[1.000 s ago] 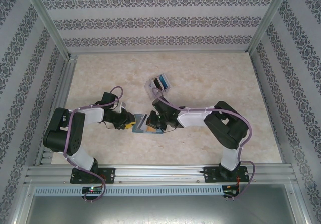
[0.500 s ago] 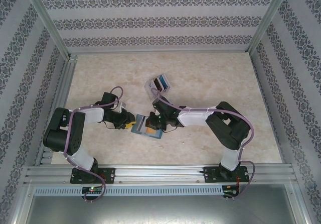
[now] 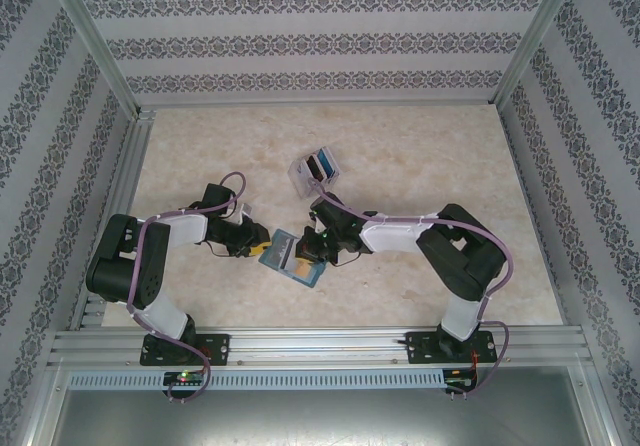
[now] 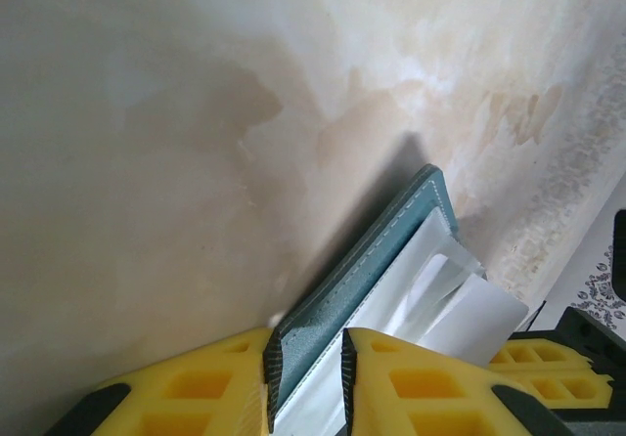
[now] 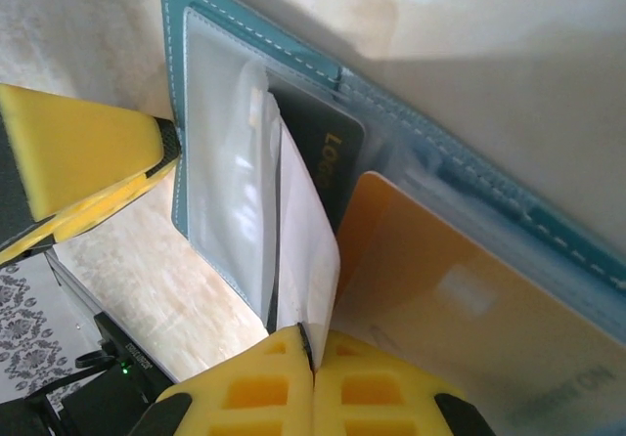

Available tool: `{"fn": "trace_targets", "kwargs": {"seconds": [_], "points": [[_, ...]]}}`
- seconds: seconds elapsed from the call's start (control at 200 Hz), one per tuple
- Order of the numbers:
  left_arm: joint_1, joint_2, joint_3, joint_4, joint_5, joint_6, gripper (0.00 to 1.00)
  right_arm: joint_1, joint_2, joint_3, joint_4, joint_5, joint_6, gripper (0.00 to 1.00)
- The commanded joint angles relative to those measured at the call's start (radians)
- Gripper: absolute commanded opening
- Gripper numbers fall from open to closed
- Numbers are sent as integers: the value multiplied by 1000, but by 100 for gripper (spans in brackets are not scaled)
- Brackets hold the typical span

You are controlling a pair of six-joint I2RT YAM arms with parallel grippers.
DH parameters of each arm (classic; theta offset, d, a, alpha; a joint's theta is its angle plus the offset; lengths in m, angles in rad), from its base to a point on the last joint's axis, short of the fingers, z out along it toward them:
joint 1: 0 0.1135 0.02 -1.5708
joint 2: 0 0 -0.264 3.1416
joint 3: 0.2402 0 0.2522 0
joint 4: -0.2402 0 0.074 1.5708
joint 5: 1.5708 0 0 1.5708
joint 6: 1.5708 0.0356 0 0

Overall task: Put the credit cards into the card holder
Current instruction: Insert the credit card into the card slot.

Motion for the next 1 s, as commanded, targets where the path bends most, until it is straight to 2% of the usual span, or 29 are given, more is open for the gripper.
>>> {"fn": "trace_targets", "kwargs": {"seconds": [0.0, 0.525, 0.58, 0.649, 0.729, 0.914, 0.994], "points": [[-10, 52, -22, -7, -46, 23, 27, 4, 65, 10, -56, -16, -9, 0], [-11, 20, -75, 22, -41, -1, 27, 74, 111, 129, -51, 180, 32, 0], [-11, 18, -80, 26, -39, -5, 27, 74, 121, 153, -76, 165, 14, 7], [-11, 15, -81, 21, -37, -3, 27, 73, 108, 182, -131, 153, -18, 23], [-11, 5, -81, 5, -51, 2, 27, 69, 63, 197, -226, 180, -66, 32], [-11, -6, -77, 3, -61, -10, 27, 55, -40, 209, -437, 231, -155, 43], [-10, -16, -84, 3, -67, -14, 27, 55, -89, 175, -469, 248, -159, 45]]}}
